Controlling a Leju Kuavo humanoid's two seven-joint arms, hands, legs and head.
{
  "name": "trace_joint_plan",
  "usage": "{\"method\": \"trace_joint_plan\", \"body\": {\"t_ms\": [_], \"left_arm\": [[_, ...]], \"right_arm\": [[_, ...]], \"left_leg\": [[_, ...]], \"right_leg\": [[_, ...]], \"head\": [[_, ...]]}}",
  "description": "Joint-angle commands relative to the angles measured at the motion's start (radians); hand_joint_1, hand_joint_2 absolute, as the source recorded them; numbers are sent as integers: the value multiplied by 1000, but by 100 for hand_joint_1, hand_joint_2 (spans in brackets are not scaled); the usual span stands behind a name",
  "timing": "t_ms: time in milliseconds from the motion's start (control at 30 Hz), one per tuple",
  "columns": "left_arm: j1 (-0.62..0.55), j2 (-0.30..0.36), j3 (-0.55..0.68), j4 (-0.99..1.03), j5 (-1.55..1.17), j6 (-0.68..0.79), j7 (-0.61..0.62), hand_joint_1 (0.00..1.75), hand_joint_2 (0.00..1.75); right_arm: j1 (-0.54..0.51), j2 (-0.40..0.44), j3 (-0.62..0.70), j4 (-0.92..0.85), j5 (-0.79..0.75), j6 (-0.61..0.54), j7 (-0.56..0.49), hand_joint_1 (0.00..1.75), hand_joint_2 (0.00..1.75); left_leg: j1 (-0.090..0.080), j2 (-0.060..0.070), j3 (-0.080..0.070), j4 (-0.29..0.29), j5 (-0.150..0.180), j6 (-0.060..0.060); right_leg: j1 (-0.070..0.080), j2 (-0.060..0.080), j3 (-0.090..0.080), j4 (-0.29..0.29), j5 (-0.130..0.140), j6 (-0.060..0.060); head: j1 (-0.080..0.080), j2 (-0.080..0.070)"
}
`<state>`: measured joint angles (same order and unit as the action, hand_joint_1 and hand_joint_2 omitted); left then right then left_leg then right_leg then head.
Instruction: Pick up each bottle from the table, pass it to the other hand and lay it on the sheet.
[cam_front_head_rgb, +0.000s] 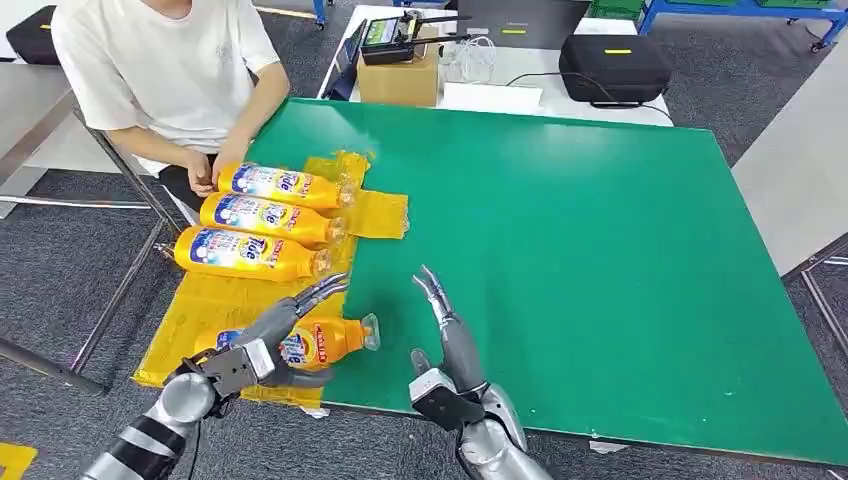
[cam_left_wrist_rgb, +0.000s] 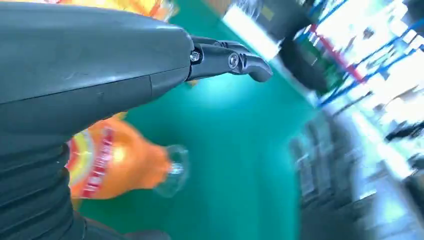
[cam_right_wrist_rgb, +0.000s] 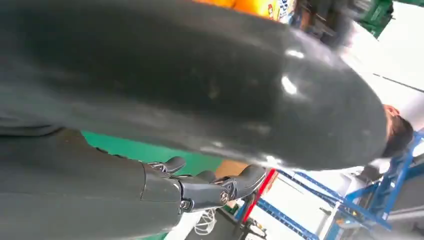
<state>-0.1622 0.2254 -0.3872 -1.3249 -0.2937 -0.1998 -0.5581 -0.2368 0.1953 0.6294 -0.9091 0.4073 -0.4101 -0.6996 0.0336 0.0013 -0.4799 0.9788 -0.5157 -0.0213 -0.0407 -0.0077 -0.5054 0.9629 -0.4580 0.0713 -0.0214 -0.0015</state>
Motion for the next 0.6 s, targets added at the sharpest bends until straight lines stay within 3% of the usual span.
{"method": "trace_joint_plan", "body": {"t_ms": [33,467,600], "left_arm": [[28,-157,128,-103,-27,104,1,0,175],[46,-226,168,-170,4,127,-18,0,175],[58,-273,194,-215,111,95,-5,0,175]], "right_arm": [[15,-23,-46,-31,45,27,9,0,0],[40,-20,-66,-76,84,37,17,0,0],[80,-22,-83,-188,42,1,1,0,0]], "left_leg": [[0,-2,-1,0,0,3],[0,-1,-2,0,0,3],[0,-1,-3,0,0,3]], "right_leg": [[1,-1,0,-1,0,-3],[1,0,-1,-1,0,-3],[1,-1,-1,-1,0,-3]], "head": [[0,0],[0,0],[0,0]]}}
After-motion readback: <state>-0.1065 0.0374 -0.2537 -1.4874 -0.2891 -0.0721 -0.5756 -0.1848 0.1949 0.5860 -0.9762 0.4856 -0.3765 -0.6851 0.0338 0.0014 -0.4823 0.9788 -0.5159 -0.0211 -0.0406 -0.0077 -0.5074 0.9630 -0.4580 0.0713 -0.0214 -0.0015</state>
